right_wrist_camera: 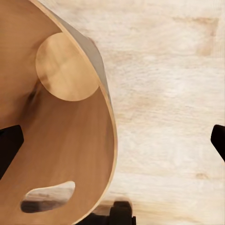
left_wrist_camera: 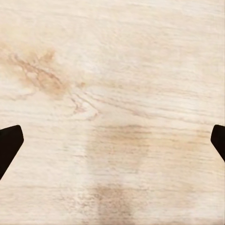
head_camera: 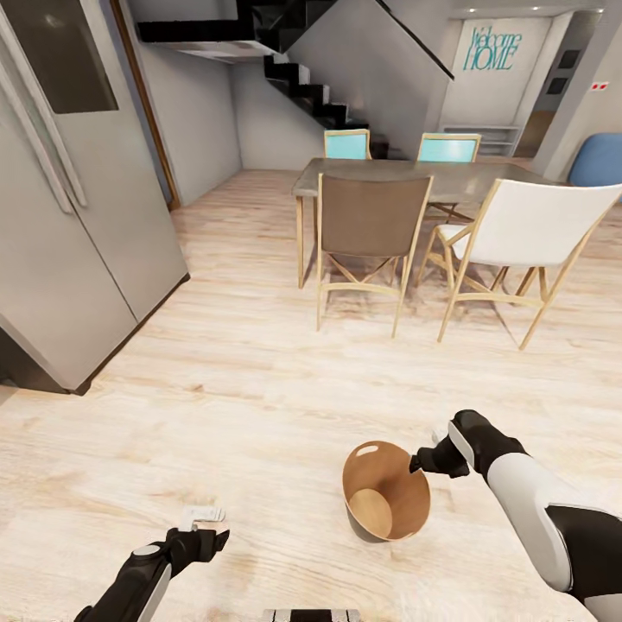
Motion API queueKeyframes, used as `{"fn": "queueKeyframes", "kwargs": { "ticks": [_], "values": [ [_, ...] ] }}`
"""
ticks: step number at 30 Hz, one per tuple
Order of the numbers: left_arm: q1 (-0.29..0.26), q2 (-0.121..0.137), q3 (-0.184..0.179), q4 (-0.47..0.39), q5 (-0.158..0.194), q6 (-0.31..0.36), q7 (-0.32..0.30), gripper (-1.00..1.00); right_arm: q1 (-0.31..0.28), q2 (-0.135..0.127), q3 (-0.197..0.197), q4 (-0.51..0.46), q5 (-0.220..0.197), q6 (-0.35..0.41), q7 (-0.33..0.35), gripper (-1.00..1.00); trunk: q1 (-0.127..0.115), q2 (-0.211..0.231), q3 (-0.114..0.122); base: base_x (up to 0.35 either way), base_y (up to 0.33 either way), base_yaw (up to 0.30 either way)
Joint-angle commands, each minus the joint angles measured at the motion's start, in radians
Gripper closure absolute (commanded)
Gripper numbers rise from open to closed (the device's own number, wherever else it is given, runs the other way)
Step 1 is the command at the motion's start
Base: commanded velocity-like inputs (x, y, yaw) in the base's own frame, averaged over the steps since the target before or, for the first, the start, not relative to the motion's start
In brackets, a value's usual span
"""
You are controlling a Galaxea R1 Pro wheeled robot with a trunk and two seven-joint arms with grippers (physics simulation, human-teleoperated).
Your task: Put the three can of soda from the living room inside the tash can in the kitchen.
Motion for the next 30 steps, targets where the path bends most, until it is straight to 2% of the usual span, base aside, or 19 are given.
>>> {"fn": "queueKeyframes", "kwargs": {
  "ticks": [1,10,24,26,30],
  "values": [
    [0.000,0.000,0.000,0.000,0.000,0.000,0.000,-1.00,0.000,0.000,0.000,0.000,0.000,0.000,0.000,-1.00,0.004,-0.007,-0.005,0.000,0.000,0.000],
    [0.001,0.000,-0.003,-0.008,0.000,-0.002,0.000,-1.00,0.000,0.000,0.000,0.001,0.000,0.000,0.000,-1.00,0.008,-0.014,-0.022,0.000,0.000,0.000],
    [0.000,0.000,-0.001,0.000,-0.002,-0.002,0.000,-1.00,0.007,0.000,0.000,0.000,0.000,-0.001,0.000,-1.00,0.061,-0.112,-0.087,0.000,0.000,0.000],
    [0.000,0.000,-0.001,0.000,-0.002,-0.002,0.000,-1.00,0.007,0.000,0.000,0.000,0.000,-0.001,0.000,-1.00,0.062,-0.113,-0.098,0.000,0.000,0.000],
    [0.000,0.000,0.000,-0.003,0.000,-0.002,0.001,-1.00,0.007,-0.001,0.000,0.000,0.000,-0.001,0.000,-1.00,0.062,-0.113,-0.104,0.000,0.000,0.000]
  ]
}}
